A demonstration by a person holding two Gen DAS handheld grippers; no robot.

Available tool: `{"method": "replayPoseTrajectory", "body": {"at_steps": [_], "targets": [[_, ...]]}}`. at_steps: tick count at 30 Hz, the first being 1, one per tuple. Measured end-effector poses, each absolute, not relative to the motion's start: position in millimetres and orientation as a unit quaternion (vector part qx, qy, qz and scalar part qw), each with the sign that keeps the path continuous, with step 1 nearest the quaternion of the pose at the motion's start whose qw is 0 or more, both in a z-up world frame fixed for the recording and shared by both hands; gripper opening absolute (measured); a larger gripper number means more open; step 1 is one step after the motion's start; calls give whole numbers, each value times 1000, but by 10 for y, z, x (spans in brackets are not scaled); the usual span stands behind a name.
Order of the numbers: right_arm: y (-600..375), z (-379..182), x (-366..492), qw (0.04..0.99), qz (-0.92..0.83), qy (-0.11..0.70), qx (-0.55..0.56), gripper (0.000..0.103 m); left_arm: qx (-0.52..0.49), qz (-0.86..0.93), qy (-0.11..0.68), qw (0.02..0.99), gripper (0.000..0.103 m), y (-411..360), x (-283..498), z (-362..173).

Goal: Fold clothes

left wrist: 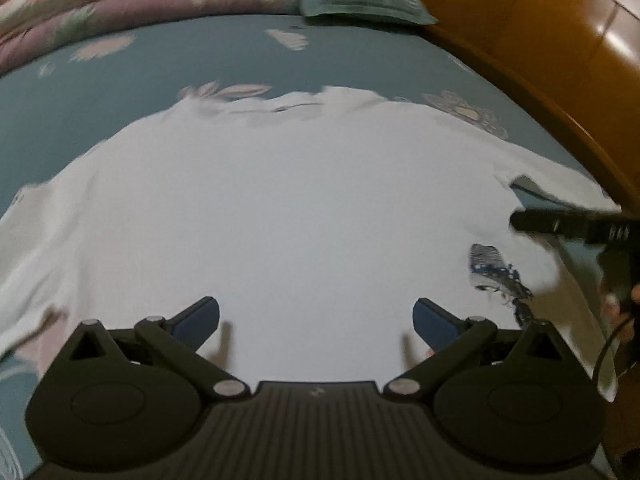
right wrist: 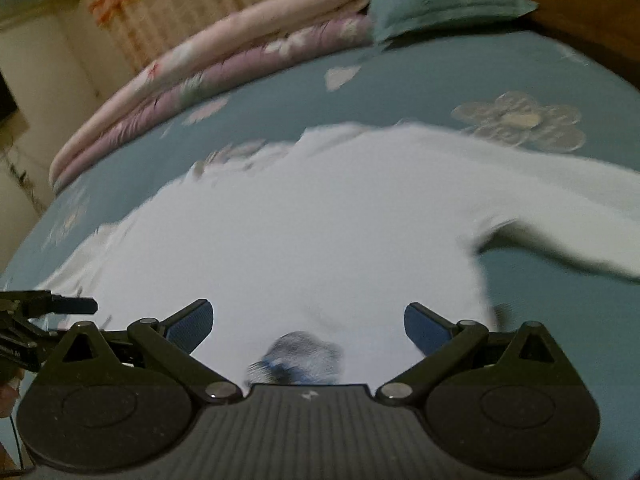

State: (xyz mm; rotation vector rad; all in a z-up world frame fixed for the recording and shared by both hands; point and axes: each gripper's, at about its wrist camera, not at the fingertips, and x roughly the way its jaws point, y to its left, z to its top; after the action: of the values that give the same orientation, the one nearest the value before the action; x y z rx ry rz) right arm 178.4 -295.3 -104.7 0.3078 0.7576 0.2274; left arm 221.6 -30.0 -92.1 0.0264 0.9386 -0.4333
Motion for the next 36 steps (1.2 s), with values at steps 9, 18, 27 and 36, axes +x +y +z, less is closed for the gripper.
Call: {"method": "replayPoseTrajectory", "body": {"at_steps": [9,18,27,36], "targets": [[-4061,-889,1896,928,64,341,136,103,42,-231,457,858,102,-927,2252,-1149],[-4793,-1229,2090,909,79,361,191,103,22,-217,452,865,102,-1006,2294,-1167],[-5029,-1169,1962,907,90,361,199,103,25,-220,453,864,102,-1107,2280,-1145],[-5267,-1036,1911,911,87,318,247,103,26,-269,446,853,102,-1391,2240,-1145]]}}
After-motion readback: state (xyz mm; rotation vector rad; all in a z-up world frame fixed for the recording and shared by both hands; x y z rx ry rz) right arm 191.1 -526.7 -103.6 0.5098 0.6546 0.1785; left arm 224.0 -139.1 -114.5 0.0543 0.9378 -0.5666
